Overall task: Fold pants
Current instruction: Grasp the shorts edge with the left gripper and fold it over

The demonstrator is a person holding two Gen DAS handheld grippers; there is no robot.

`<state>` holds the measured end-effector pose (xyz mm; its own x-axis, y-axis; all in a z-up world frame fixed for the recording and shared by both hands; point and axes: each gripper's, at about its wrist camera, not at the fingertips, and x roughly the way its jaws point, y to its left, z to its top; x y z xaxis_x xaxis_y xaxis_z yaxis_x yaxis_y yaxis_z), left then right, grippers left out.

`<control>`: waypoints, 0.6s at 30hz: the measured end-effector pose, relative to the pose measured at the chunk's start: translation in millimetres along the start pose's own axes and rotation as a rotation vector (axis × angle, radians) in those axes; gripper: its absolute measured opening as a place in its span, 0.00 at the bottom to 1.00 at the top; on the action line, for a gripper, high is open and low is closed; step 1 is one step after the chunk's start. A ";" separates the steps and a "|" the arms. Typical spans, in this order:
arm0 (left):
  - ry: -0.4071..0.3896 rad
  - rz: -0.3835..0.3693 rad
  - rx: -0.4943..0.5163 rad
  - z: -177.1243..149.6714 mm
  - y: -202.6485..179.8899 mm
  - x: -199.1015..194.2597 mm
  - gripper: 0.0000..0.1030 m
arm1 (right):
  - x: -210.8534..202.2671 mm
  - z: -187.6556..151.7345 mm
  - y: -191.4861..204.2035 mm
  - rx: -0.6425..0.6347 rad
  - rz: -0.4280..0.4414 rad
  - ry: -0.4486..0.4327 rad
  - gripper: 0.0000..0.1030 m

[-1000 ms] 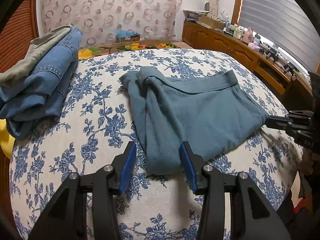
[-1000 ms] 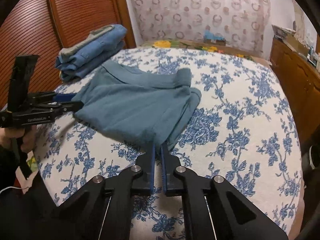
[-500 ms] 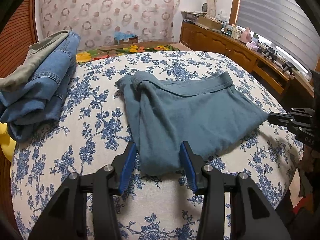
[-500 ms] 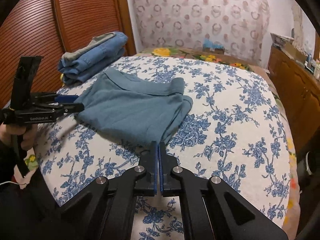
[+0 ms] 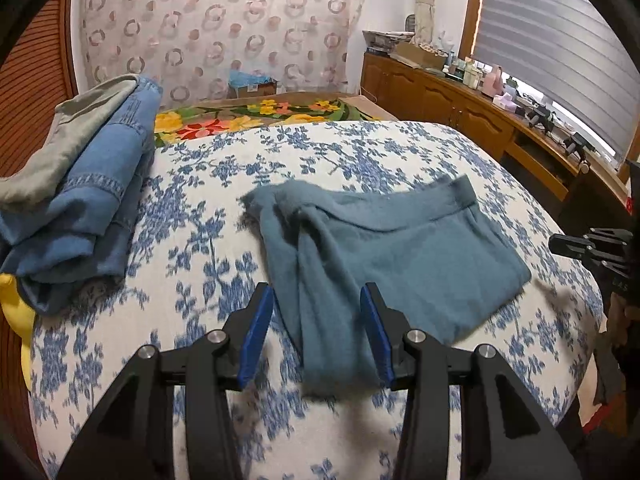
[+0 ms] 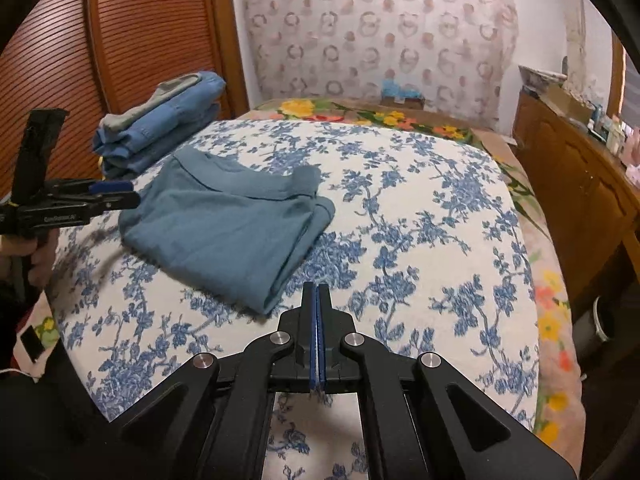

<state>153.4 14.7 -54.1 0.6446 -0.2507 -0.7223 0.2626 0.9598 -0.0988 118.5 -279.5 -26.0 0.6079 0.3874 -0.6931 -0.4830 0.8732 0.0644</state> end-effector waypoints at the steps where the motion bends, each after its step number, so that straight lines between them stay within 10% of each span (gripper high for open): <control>1: -0.001 -0.004 0.000 4.7 1.1 2.8 0.43 | 2.2 4.4 1.0 -0.001 0.012 -0.004 0.00; 13: 0.008 -0.070 0.020 43.1 9.9 34.8 0.36 | 56.7 58.3 6.1 -0.036 0.076 0.002 0.16; 18: 0.026 -0.090 0.039 48.4 11.9 44.5 0.18 | 83.0 69.6 -0.3 -0.034 0.083 0.041 0.16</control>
<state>219.9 8.9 -54.3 0.5985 -0.3318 -0.7292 0.3466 0.9279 -0.1378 213.0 -227.0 -33.5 0.5392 0.4451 -0.7149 -0.5520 0.8279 0.0991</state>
